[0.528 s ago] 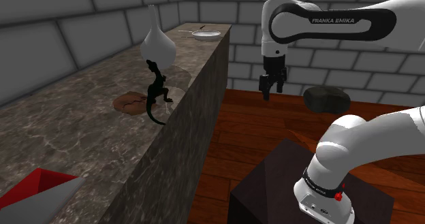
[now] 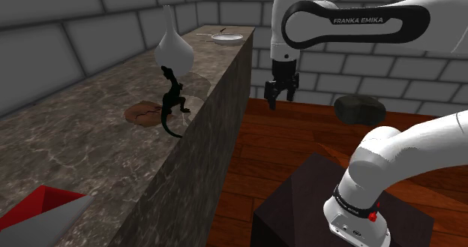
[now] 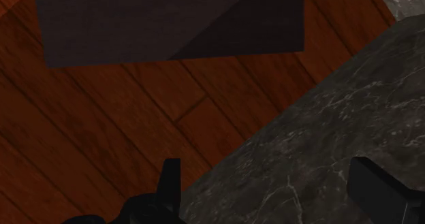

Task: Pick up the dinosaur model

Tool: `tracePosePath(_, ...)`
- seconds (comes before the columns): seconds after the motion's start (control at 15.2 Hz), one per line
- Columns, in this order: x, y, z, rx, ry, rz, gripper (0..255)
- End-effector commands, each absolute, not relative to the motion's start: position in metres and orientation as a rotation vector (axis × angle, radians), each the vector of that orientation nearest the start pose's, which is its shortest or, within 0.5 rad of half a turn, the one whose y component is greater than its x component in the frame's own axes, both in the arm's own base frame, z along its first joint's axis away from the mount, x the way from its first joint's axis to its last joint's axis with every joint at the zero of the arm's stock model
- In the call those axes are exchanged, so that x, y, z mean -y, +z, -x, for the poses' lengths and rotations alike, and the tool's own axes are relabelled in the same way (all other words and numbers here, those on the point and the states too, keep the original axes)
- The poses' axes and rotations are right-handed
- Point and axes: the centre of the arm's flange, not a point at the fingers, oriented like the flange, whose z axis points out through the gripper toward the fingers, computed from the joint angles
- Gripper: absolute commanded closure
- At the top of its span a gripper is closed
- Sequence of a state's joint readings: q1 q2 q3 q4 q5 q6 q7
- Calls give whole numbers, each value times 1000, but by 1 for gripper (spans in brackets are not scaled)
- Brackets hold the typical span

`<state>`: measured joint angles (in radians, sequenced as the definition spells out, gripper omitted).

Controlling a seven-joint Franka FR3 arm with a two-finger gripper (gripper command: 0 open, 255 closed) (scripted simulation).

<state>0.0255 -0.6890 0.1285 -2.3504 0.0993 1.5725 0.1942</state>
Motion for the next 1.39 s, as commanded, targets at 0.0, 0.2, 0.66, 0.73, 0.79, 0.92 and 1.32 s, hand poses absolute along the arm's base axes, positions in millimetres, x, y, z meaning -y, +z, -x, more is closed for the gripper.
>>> tracePosePath(0.0,-95,564,-333,-146,91,3135,0)
tracePosePath(0.2,-128,572,-347,-179,9,3138,0)
tracePosePath(0.66,-205,593,-379,-257,-184,3136,0)
tracePosePath(0.73,-216,596,-384,-268,-212,3134,0)
tracePosePath(0.79,-227,599,-388,-279,-239,3133,0)
tracePosePath(0.92,-248,606,-398,-301,-294,3128,0)
tracePosePath(1.32,-312,627,-427,-366,-460,3109,0)
